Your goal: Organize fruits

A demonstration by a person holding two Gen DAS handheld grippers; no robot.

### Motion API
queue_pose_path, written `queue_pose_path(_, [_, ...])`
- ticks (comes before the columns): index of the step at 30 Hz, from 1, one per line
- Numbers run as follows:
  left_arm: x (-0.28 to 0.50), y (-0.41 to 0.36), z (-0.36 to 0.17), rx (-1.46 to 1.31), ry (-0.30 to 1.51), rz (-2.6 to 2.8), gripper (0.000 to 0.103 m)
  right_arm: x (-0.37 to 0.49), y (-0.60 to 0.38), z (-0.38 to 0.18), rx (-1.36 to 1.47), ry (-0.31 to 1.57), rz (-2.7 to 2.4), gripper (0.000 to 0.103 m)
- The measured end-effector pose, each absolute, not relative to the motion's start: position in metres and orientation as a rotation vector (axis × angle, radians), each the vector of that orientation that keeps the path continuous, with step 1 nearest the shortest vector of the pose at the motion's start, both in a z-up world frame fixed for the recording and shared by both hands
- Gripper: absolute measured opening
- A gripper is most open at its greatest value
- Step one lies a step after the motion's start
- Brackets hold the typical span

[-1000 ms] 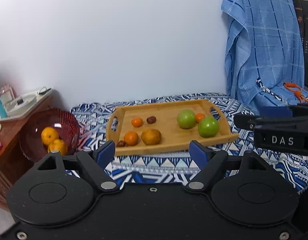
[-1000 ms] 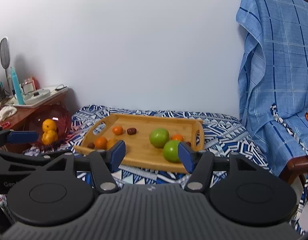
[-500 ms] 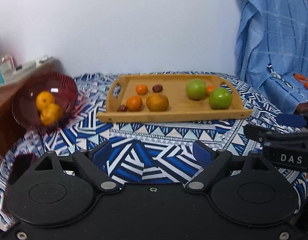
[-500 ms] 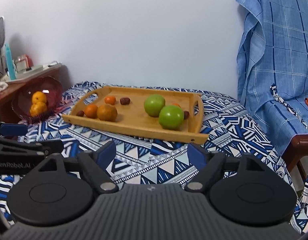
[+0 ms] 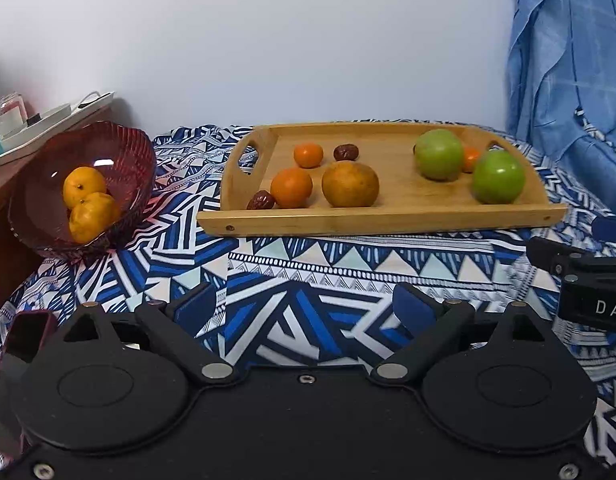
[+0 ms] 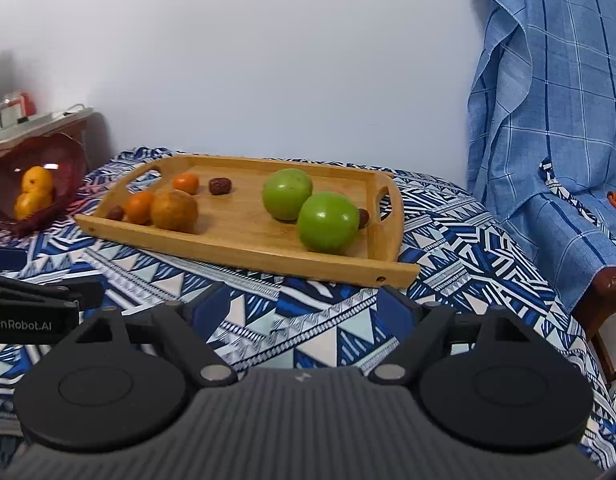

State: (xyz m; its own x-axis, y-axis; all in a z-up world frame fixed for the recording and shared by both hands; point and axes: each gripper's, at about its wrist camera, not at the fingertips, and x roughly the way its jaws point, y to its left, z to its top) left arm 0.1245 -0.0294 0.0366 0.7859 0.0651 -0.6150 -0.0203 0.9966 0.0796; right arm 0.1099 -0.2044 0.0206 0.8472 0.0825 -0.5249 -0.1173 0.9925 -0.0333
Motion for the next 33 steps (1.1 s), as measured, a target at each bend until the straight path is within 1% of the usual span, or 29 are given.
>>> queue_pose_path(6, [0.151,-0.025,0.022,0.047,0.671,0.05,0.095,0.131,-0.201,0.01,-0.074,0.554,0.087,0.09])
queue_pose_path(8, [0.158,-0.023,0.016,0.033,0.683,0.049,0.097,0.136,-0.2,0.006,-0.077,0.548,0.083,0.091])
queue_pose_path(10, [0.161,-0.024,0.01,0.035,0.696,0.056,0.098,0.14,-0.2,0.001,-0.066,0.544,0.084,0.093])
queue_pose_path(13, [0.163,-0.029,0.001,0.052,0.713,0.046,0.098,0.143,-0.2,-0.006,-0.058,0.563,0.08,0.093])
queue_pose_path(15, [0.164,-0.029,0.001,0.044,0.699,0.038,0.1,0.144,-0.201,-0.007,-0.054,0.566,0.068,0.094])
queue_pose_path(16, [0.165,-0.028,0.001,0.036,0.701,0.038,0.102,0.144,-0.201,-0.007,-0.05,0.566,0.064,0.096])
queue_pose_path(19, [0.17,-0.023,-0.001,0.003,0.726,0.035,0.103,0.145,-0.201,-0.009,-0.054,0.578,0.061,0.1])
queue_pose_path(26, [0.172,-0.016,-0.003,-0.015,0.728,0.03,0.103,0.154,-0.194,-0.019,-0.086,0.653,0.048,0.102])
queue_pose_path(33, [0.174,-0.015,-0.004,-0.014,0.725,0.018,0.103,0.155,-0.193,-0.022,-0.092,0.67,0.051,0.103])
